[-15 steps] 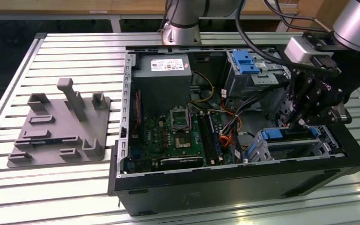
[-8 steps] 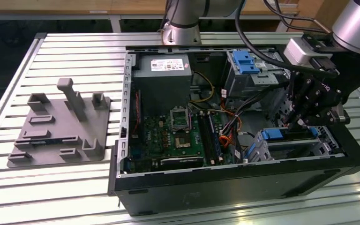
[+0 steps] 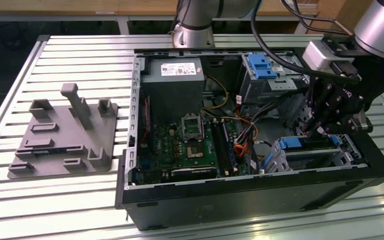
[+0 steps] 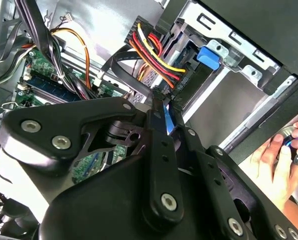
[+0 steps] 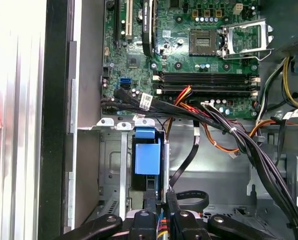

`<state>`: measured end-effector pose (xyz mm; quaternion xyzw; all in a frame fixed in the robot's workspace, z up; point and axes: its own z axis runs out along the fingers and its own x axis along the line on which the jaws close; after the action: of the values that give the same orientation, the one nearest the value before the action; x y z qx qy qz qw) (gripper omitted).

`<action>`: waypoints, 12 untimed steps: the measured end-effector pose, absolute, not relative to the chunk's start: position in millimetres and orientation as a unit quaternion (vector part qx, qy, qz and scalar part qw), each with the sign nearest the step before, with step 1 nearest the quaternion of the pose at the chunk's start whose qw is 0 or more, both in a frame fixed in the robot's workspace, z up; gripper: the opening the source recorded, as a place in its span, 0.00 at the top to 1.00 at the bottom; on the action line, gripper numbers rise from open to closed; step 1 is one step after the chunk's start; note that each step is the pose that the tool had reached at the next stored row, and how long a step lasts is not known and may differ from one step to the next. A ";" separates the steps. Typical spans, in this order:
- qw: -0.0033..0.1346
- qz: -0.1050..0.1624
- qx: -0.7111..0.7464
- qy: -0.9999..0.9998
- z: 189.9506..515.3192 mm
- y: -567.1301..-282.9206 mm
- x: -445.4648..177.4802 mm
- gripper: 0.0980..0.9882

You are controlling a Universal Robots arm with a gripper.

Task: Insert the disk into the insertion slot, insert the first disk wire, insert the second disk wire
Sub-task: 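Insert the second disk wire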

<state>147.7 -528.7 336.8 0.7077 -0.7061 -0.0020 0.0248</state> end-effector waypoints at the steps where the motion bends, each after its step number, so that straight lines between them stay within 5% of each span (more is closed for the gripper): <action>1: 0.025 -0.002 0.708 -0.706 336.8 -528.7 147.7 0.89; 12: 0.020 -0.005 0.708 -0.706 335.4 -529.4 147.7 0.89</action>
<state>147.7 -529.4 335.4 0.7078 -0.7061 -0.0047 0.0201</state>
